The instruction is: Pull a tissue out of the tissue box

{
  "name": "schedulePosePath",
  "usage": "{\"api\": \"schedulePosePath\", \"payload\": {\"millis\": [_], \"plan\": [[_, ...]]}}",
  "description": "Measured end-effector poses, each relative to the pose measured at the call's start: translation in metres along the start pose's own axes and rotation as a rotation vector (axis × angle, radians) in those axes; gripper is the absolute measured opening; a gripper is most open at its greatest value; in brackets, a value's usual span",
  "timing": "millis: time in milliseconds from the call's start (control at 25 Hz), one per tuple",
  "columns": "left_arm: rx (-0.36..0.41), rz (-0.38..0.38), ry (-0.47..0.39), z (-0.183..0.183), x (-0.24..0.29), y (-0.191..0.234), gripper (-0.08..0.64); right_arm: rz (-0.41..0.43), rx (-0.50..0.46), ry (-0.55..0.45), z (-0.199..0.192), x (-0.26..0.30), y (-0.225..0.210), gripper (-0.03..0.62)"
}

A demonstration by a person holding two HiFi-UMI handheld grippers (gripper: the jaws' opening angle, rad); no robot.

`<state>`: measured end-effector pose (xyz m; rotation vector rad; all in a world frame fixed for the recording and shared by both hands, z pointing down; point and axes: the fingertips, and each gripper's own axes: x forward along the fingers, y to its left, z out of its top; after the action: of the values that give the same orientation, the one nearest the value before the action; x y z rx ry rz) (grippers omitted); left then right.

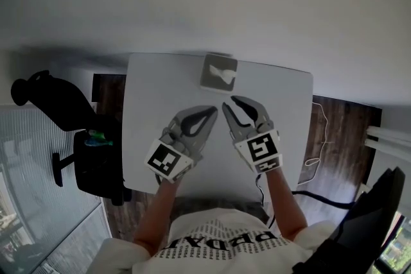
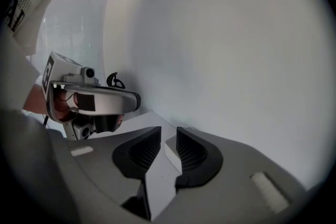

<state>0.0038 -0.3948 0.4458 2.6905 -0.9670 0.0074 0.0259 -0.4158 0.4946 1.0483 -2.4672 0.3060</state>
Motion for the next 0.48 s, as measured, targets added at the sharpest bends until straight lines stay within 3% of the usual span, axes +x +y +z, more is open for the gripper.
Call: {"api": "schedulePosePath", "payload": {"millis": [480], "plan": [[-0.059,0.012,0.015,-0.040,0.025,0.039,-0.006,-0.023,0.018,0.090,-0.038,0.041,-0.025,0.118]]}}
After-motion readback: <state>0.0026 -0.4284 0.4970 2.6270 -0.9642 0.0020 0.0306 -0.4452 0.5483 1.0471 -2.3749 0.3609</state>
